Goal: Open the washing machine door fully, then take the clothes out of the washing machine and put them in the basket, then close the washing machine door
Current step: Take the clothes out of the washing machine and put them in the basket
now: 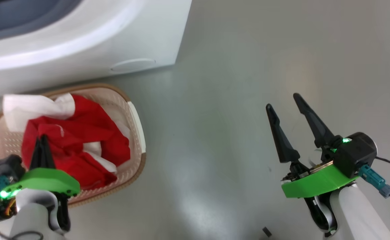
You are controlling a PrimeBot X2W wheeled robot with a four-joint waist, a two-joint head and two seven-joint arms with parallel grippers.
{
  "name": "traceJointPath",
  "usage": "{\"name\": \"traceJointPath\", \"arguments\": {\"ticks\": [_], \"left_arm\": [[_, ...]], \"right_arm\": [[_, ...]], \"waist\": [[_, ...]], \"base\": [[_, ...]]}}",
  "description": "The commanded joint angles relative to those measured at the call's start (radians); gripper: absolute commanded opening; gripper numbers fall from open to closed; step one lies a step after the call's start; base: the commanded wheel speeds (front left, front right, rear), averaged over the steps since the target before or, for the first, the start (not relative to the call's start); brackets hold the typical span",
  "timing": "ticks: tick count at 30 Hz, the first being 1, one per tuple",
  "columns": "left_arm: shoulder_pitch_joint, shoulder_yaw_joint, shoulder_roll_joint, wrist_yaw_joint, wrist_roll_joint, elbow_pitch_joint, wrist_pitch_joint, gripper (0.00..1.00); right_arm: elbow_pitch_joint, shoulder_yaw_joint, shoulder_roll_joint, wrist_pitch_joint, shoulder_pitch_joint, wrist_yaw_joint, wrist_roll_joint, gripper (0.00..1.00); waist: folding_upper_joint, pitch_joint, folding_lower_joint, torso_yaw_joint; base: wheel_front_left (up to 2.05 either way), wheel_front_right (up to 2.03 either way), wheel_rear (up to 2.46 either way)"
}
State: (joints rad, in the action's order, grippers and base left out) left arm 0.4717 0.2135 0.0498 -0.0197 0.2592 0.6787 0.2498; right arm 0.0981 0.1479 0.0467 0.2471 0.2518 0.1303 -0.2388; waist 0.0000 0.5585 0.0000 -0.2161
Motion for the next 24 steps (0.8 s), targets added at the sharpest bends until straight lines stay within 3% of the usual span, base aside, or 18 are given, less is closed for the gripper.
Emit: {"name": "traceJointPath", "arguments": {"ticks": [1,10,19,20,21,22,23,24], "left_arm": [[0.018,0.037,0.017,-0.006,-0.018,0.034,0.012,0.0],[0.083,0.071,0.013,-0.017,-0.046,0.186,0.012,0.0],[0.103,0.093,0.012,-0.038,-0.063,0.222,0.012,0.0],[0.102,0.097,0.012,-0.038,-0.064,0.227,0.012,0.32],[0.1,0.099,0.011,-0.039,-0.065,0.231,0.012,0.48],[0.098,0.1,0.01,-0.039,-0.067,0.234,0.012,0.86],[0.095,0.103,0.009,-0.038,-0.068,0.237,0.012,1.0],[0.092,0.104,0.008,-0.038,-0.07,0.237,0.012,1.0]], "right_arm": [[-0.024,0.017,0.004,0.012,0.008,0.0,-0.004,1.0],[-0.015,0.025,0.004,0.014,0.028,0.0,-0.01,1.0],[-0.01,0.029,0.004,0.015,0.033,0.0,-0.013,1.0],[-0.008,0.031,0.004,0.015,0.032,0.0,-0.014,1.0],[-0.005,0.032,0.004,0.015,0.032,0.0,-0.015,1.0],[-0.002,0.034,0.004,0.015,0.031,0.0,-0.016,1.0],[0.001,0.035,0.004,0.015,0.029,0.0,-0.016,1.0],[0.003,0.037,0.004,0.015,0.028,0.0,-0.017,1.0]], "waist": [[0.0,0.059,0.0,-0.01],[0.0,0.08,0.0,-0.009],[0.0,0.062,0.0,-0.003],[0.0,0.055,0.0,-0.002],[0.0,0.048,0.0,0.0],[0.0,0.039,0.0,0.001],[0.0,0.031,0.0,0.003],[0.0,0.022,0.0,0.005]], "base": [[0.0,0.0,0.0],[0.0,0.0,0.0],[0.0,0.0,0.0],[0.0,0.0,0.0],[0.0,0.0,0.0],[0.0,0.0,0.0],[0.0,0.0,0.0],[0.0,0.0,0.0]]}}
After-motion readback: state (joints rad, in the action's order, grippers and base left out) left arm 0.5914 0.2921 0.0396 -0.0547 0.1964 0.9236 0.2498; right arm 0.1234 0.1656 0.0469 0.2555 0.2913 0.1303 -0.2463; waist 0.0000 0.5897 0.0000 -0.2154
